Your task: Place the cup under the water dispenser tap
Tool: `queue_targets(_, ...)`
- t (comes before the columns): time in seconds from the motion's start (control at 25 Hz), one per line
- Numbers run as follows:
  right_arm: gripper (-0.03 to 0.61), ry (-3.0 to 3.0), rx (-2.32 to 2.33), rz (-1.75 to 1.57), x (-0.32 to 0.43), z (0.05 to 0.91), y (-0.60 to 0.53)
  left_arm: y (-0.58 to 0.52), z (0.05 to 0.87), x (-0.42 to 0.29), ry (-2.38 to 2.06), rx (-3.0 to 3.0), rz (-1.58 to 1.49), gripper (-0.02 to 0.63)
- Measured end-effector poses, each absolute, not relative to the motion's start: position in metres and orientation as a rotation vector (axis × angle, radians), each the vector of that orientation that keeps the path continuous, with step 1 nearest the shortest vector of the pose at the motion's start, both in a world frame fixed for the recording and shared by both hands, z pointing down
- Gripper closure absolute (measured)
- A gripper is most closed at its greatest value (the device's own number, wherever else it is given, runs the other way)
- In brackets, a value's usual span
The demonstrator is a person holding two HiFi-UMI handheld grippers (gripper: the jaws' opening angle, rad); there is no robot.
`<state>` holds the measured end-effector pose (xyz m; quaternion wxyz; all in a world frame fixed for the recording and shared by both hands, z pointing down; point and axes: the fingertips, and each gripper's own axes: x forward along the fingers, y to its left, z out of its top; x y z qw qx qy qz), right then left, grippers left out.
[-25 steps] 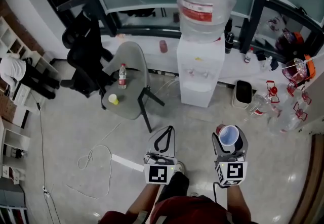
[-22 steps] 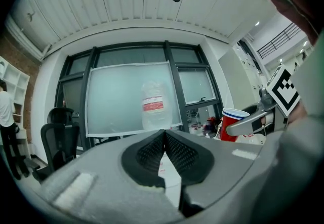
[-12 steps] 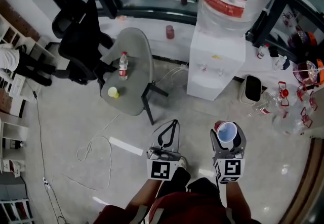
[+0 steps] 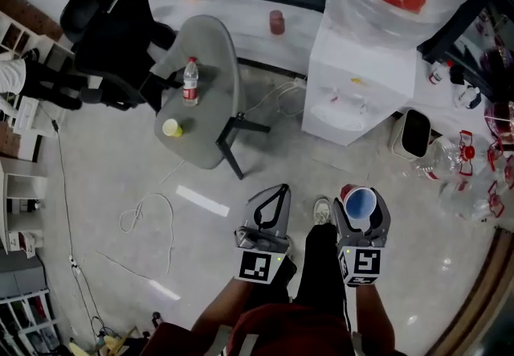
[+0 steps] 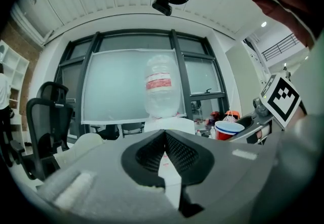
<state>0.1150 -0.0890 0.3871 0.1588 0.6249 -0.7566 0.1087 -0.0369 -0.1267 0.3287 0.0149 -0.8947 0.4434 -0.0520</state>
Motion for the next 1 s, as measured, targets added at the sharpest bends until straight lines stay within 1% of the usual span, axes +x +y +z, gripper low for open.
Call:
queue_targets(0.36, 0.229, -2.233, 1.532, 0.314, 0.136, 0.490, -0.146, -0.178, 0.414, 0.002, 1.472, -2.775, -0.207, 0.612)
queue_targets(0.64, 0.229, -2.235, 1.482, 0.426, 0.134, 0.582, -0.163, -0.191, 0.509, 0.020, 1.535, -2.832, -0.298, 0.611)
queue_targets(0.8, 0.229, -2.256, 1.418, 0.451, 0.117, 0.627, -0.168, -0.189, 0.559, 0.021, 1.524, -2.854, -0.384, 0.611)
queue_targets(1.0, 0.229, -2.197, 1.440, 0.506, 0.126, 0.694, -0.164, -0.196, 0.619, 0.018, 1.539, -2.836, -0.455, 0.611)
